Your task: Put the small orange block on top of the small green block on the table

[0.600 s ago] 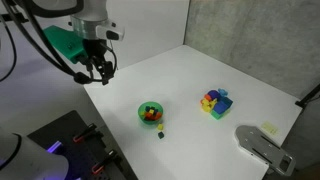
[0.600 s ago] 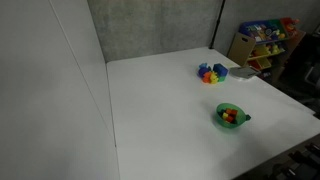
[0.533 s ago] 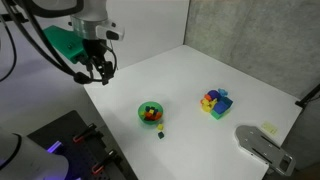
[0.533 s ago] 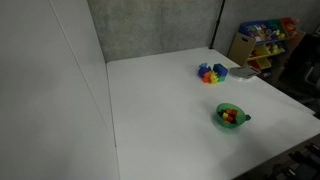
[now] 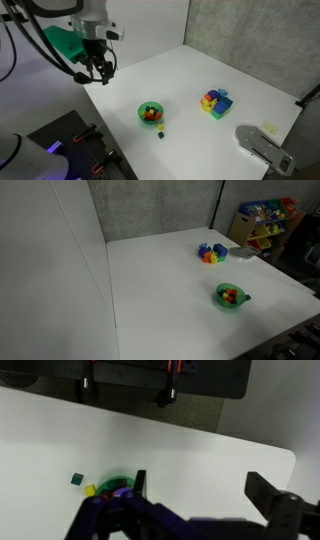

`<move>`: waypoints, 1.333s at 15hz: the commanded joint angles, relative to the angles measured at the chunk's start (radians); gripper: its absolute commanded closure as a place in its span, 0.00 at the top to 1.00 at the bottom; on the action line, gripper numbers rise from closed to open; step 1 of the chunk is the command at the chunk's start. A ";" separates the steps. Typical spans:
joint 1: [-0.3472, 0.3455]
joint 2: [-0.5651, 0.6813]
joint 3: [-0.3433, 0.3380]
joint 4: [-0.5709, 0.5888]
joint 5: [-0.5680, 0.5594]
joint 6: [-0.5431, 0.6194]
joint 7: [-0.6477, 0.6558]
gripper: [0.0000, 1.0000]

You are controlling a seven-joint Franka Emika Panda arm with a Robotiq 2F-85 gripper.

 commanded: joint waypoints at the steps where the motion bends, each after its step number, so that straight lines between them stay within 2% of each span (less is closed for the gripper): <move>1: -0.013 0.001 0.012 0.002 0.007 -0.003 -0.007 1.00; 5: -0.017 0.028 0.021 0.030 -0.001 0.016 0.005 1.00; 8: -0.021 0.078 0.027 0.067 -0.008 0.074 0.006 1.00; 20: -0.039 0.395 0.027 0.110 -0.029 0.443 0.001 1.00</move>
